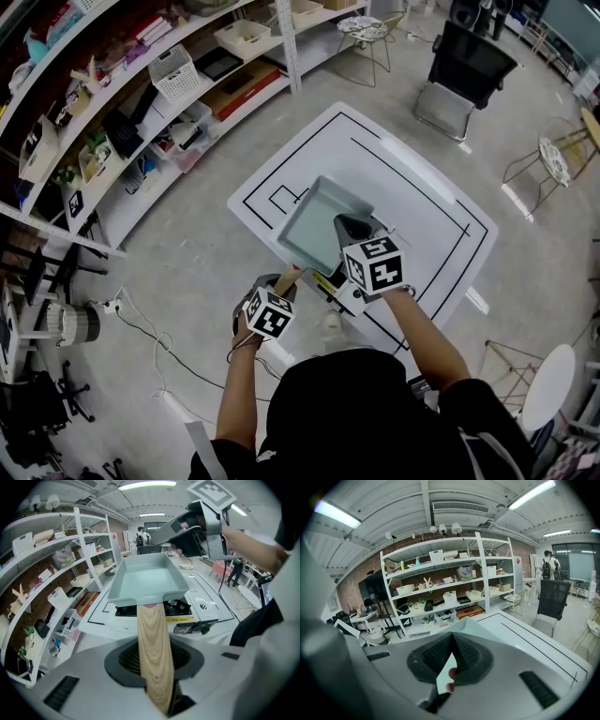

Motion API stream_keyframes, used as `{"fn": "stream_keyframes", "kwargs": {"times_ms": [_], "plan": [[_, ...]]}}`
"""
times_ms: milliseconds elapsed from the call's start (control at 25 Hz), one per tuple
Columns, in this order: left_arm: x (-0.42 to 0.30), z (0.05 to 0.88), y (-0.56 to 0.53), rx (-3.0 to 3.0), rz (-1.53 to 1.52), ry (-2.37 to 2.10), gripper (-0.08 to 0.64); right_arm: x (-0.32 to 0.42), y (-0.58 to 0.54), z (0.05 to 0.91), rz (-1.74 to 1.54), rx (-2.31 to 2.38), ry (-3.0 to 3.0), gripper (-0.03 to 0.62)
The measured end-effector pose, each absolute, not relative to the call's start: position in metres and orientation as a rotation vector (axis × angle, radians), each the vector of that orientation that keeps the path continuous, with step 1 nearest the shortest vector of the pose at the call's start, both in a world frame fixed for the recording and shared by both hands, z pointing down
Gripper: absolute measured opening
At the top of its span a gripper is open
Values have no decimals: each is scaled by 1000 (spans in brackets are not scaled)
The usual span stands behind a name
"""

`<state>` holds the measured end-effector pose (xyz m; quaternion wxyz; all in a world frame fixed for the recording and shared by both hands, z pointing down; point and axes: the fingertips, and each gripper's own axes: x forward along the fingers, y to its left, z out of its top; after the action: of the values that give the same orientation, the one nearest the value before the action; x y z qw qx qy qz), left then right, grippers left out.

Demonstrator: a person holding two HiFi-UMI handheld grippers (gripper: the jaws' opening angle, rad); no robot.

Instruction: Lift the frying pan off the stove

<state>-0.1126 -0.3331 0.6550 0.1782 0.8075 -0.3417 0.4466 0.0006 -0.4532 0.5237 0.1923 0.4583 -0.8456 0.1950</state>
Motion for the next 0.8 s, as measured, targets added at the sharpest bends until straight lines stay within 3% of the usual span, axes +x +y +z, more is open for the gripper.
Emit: {"fn": "stream_keyframes", "kwargs": {"times_ms": [800], "plan": [[-125,578,-278,2238,899,-1279,109,4,-351,501,476,1343,-2381,2]]}}
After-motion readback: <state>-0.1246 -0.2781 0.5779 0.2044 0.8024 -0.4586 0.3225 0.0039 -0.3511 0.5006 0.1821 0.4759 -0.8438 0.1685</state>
